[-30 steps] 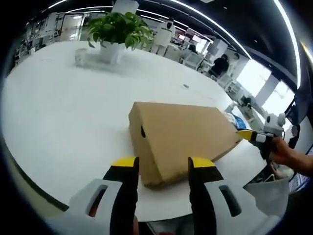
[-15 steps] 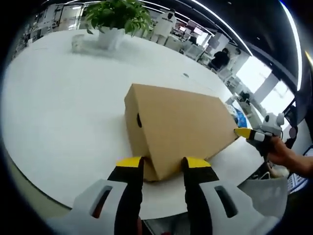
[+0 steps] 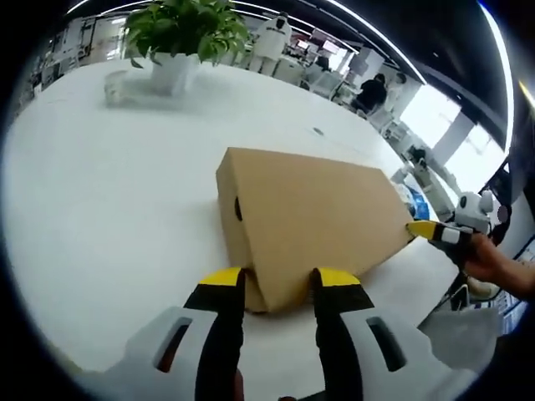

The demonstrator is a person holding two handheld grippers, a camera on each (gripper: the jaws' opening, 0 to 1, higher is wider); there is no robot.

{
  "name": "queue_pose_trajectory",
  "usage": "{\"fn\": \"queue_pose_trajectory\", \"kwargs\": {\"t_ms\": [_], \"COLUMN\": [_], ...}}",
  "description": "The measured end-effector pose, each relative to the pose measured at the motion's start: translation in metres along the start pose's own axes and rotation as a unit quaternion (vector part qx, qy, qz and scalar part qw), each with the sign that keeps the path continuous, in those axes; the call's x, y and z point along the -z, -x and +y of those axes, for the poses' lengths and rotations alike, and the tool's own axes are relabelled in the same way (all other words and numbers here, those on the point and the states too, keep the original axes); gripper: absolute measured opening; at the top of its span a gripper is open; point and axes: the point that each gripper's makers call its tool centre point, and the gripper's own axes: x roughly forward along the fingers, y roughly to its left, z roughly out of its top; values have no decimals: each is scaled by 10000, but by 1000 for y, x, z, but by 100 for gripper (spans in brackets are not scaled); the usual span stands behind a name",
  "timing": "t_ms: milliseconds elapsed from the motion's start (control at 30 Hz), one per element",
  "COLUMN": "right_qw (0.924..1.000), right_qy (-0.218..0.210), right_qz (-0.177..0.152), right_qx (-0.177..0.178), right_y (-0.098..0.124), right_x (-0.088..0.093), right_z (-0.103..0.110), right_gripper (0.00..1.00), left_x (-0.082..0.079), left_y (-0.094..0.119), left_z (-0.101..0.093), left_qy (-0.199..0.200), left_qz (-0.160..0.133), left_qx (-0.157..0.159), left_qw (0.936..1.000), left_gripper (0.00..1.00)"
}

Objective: Operate the shoe box by opening the lid, removing the specified soft item, and placing it in the target area until the item is outside and the box remains undamaged.

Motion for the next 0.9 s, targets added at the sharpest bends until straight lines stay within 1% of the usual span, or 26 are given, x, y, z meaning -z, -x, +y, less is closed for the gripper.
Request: {"fn": "queue_pose_trajectory", "kwargs": {"t_ms": [167,367,400,600,767,900], "right_qw": [9999,9996,9995,9990,9986,9984], "right_qy": [-45,-53,-61,-130,-173,-175], "right_qz": [-11,0,-4,-44,-74,-82], "right_qx": [162,287,318,423,487,528], "right_y": [-8,-11,-12,-18,-21,-22], "right_x": [-13,-26,-29,-41,-47,-49], "right_z": [-11,-17,-19,-27,-34,-37], "right_gripper": [36,36,36,36,36,36], "left_x": [-23,-46,-47,-67,-78,-81], "left_y": [-20,-42,-43,-63,-73,-78], "left_z": [0,-1,-2,-2,-5,-5], "left_qy": [-194,-263,-275,-396,-531,-570], "left_qz": [53,60,64,89,120,138], "left_qx": [41,112,116,159,168,198], "left_qw": [9998,9996,9995,9990,9984,9981], "left_gripper": [31,32,32,32,31,31]}}
